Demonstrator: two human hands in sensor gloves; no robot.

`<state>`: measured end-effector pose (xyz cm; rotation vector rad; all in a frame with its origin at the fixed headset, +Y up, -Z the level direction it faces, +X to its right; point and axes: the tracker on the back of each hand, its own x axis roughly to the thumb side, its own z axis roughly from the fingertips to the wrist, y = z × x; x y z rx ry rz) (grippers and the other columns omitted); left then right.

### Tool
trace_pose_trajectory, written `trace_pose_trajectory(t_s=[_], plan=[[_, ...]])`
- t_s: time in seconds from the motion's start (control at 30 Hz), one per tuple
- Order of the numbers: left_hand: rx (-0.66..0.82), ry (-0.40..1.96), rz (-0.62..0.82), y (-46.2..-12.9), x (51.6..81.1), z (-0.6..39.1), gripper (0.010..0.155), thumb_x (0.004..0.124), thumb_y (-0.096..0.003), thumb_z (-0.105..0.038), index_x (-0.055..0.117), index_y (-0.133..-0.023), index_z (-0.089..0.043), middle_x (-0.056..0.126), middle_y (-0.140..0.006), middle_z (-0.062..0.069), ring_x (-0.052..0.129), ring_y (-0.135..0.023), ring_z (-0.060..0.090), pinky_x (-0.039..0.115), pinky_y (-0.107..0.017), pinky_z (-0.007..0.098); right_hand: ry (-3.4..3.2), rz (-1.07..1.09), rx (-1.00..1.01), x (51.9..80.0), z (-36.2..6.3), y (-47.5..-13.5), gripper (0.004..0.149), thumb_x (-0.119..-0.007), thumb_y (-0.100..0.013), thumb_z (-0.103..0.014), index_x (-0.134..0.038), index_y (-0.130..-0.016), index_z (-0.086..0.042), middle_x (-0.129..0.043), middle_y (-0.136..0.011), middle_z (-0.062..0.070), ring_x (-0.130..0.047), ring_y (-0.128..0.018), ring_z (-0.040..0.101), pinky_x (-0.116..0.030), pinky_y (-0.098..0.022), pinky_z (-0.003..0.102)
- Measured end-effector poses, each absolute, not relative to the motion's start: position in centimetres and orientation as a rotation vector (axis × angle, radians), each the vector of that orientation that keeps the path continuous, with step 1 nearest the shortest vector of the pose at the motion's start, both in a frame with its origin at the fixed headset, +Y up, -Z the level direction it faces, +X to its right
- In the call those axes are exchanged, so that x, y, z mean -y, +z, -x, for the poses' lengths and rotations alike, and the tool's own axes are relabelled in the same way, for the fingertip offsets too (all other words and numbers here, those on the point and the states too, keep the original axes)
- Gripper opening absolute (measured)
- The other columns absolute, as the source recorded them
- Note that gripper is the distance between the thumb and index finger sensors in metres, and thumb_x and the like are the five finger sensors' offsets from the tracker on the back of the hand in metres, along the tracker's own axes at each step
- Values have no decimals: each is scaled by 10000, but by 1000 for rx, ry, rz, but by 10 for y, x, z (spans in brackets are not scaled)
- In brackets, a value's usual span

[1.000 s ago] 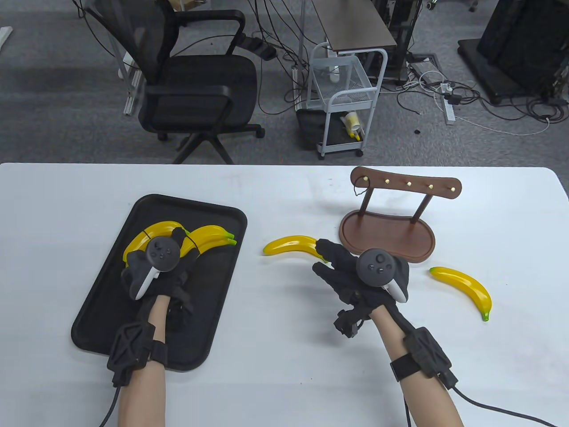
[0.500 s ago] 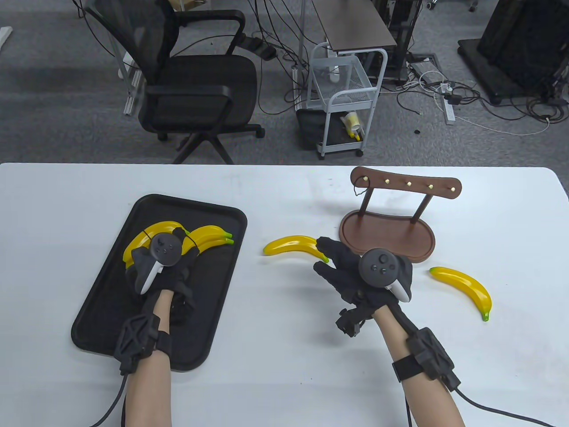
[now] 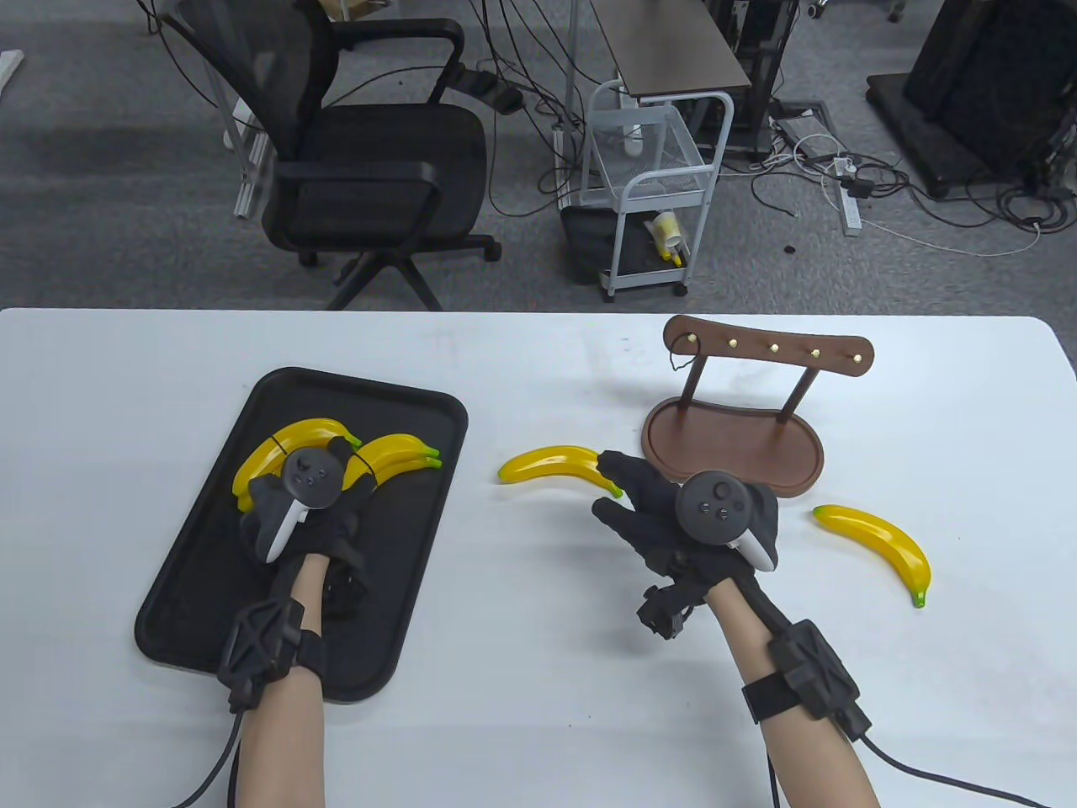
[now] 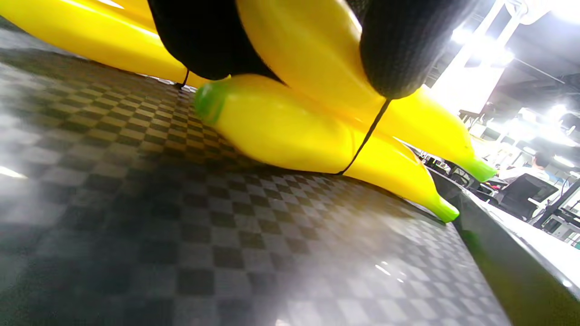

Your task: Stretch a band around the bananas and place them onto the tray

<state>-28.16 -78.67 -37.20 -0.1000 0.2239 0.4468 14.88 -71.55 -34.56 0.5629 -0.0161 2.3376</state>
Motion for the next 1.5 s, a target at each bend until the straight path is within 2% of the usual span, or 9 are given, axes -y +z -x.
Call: trace_pose_trajectory(t_s=[0.27, 0.43, 0.83, 1.07, 1.5], plan=[[-182, 474, 57, -361, 761, 281, 628, 723, -611, -470, 479, -1143, -244, 576, -1219, 49, 682, -1097, 368, 586, -798, 557, 2355, -590, -6, 715, -148, -345, 662, -719, -571, -427, -515, -1108, -99, -606, -1113, 207, -672, -964, 482, -652, -638, 597], [-113, 519, 18, -353, 741, 273, 594, 691, -627, -455, 484, -1142, -244, 571, -1223, 48, 679, -1102, 363, 583, -799, 554, 2350, -589, -10, 715, -148, -346, 663, -720, -571, -427, -512, -1110, -101, -599, -1117, 209, -662, -970, 485, -648, -639, 602], [171, 676, -51, -327, 700, 210, 609, 689, -628, -467, 472, -1150, -241, 566, -1230, 50, 672, -1110, 356, 571, -813, 529, 2326, -569, 2, 713, -152, -347, 665, -721, -571, -427, -512, -1109, -98, -597, -1116, 210, -658, -970, 486, -642, -644, 598], [275, 704, -43, -319, 697, 180, 615, 683, -629, -477, 459, -1154, -246, 555, -1234, 44, 667, -1114, 348, 567, -819, 521, 2300, -537, 4, 715, -157, -349, 661, -721, -570, -426, -515, -1107, -99, -600, -1114, 210, -663, -967, 484, -645, -643, 596], [339, 712, 3, -320, 720, 156, 604, 666, -625, -500, 475, -1143, -259, 576, -1221, 27, 685, -1102, 335, 573, -821, 515, 2167, -381, -7, 728, -170, -356, 646, -736, -563, -420, -546, -1091, -99, -638, -1092, 197, -704, -941, 468, -669, -628, 583]])
